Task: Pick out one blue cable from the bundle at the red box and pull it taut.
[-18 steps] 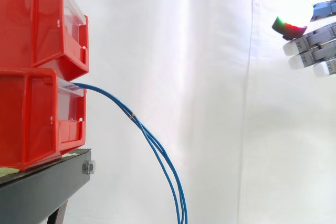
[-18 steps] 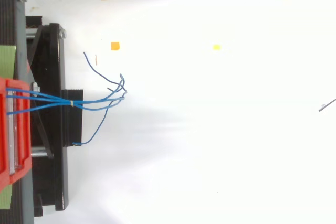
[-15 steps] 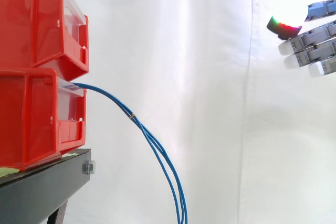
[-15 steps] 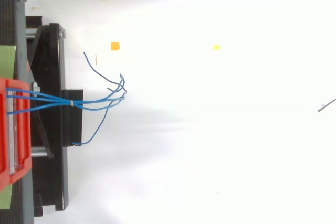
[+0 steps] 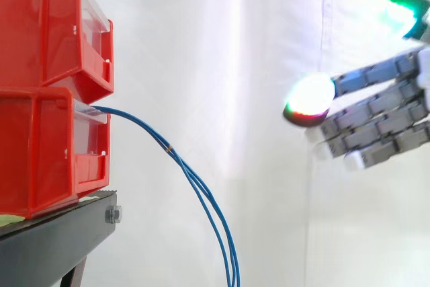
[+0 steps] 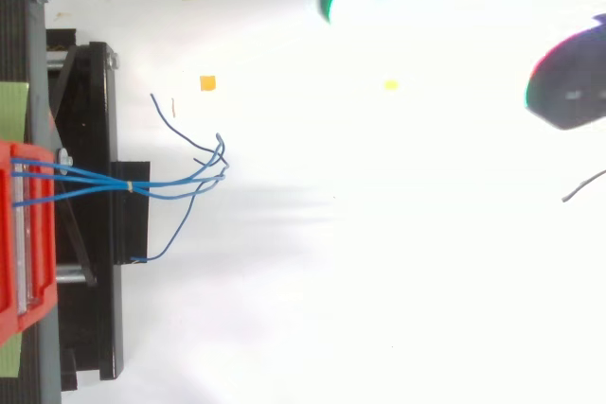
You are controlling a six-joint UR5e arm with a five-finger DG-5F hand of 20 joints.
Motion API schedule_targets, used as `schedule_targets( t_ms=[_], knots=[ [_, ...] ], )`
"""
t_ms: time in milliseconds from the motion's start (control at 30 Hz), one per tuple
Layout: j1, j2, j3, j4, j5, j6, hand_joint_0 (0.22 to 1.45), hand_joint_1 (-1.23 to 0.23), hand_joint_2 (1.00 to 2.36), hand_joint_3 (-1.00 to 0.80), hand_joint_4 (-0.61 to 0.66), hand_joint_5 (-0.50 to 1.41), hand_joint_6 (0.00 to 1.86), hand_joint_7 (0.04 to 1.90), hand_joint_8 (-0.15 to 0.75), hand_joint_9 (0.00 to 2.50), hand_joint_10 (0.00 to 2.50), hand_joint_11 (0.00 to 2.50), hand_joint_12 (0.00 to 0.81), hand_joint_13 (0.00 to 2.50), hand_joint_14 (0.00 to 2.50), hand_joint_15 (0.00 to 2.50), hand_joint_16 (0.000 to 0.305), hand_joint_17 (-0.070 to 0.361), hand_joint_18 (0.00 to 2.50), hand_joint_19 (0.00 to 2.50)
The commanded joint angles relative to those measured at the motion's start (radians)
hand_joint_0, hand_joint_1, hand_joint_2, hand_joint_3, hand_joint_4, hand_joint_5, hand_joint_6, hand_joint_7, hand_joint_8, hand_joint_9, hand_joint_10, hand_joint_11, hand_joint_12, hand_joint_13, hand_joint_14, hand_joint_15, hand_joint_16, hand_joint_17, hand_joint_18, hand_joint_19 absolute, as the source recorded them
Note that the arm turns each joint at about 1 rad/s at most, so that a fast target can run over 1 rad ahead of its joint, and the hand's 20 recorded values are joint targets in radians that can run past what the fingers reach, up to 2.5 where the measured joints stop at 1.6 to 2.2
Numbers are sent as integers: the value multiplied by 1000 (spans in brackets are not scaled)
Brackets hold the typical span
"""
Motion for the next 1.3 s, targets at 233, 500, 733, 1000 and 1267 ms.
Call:
schedule_targets(
  t_ms=[233, 500, 733, 1000, 1267],
  knots=[
    [2, -173, 117, 43, 1, -1, 472, -585, 1000, -500, 188, -247, 501, 651, 255, 392, 0, 0, 320, 338, 3, 97, 48, 108, 309, 294],
    [17, -213, 123, 129, 46, -24, 478, -581, 1000, -500, 191, -243, 501, 653, 257, 410, 0, 2, 320, 356, 4, 110, 48, 107, 320, 305],
    [23, -305, 159, 203, 43, -13, 479, -586, 1000, -500, 200, -238, 501, 662, 263, 452, 0, 46, 320, 396, 5, 136, 47, 105, 351, 331],
    [40, -331, 171, 252, 46, -18, 487, -592, 1000, -500, 217, -219, 502, 703, 265, 504, 3, 93, 324, 462, 7, 191, 46, 103, 374, 388],
    [62, -362, 183, 275, 43, -13, 497, -595, 1000, -500, 220, -203, 502, 749, 267, 562, 4, 145, 326, 522, 8, 230, 45, 102, 410, 428]
  ],
)
